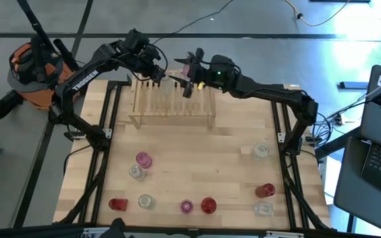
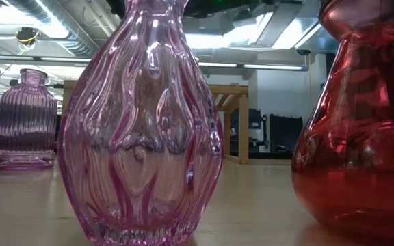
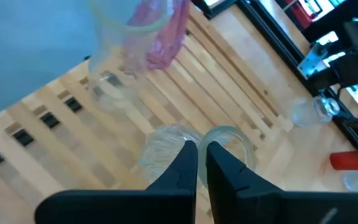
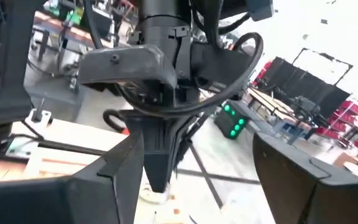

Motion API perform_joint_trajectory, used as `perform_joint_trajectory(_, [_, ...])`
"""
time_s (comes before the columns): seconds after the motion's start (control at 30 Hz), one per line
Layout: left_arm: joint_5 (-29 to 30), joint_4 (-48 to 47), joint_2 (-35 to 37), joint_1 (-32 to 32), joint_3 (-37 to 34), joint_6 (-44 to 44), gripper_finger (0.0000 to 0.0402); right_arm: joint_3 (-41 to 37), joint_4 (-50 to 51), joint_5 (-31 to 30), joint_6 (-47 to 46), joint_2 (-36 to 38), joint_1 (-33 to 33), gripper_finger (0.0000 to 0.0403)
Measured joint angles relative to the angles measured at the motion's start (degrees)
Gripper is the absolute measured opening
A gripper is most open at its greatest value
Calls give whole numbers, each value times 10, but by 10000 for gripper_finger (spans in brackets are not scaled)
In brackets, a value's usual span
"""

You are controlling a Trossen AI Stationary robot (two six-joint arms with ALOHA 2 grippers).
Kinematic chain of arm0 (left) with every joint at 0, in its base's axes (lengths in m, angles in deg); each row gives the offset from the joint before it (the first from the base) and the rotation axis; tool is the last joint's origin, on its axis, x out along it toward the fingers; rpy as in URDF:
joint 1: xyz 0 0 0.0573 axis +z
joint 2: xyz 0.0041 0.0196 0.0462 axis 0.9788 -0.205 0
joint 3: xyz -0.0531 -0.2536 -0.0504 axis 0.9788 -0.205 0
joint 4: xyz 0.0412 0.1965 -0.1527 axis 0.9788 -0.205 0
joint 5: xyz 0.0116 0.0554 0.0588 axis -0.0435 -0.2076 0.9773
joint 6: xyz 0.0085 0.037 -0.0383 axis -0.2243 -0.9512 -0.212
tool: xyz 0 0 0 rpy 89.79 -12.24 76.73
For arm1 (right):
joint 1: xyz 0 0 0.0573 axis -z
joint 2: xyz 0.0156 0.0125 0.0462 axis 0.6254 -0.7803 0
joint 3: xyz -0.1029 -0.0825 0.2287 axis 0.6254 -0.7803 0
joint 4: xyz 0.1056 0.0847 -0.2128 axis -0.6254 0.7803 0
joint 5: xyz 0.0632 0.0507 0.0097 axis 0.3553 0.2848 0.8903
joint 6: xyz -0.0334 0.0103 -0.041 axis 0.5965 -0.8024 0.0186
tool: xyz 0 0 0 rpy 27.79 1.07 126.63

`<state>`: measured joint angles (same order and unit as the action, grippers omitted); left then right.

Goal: Sort vases onto shelf
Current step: Put the transparent vase on the shelf aligned with the other transparent vase on the right

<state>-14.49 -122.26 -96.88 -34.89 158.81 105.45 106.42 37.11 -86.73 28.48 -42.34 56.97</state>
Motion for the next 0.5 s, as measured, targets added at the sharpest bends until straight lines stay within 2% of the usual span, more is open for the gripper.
perform_joint_trajectory(0.2, [-10, 13, -31, 0, 0, -1, 6, -1, 45, -28, 9, 29, 0, 248])
perform_joint_trajectory(0.5, [-11, 33, -48, 3, 0, 0, 6, -1, 87, -34, 13, 42, 0, 248])
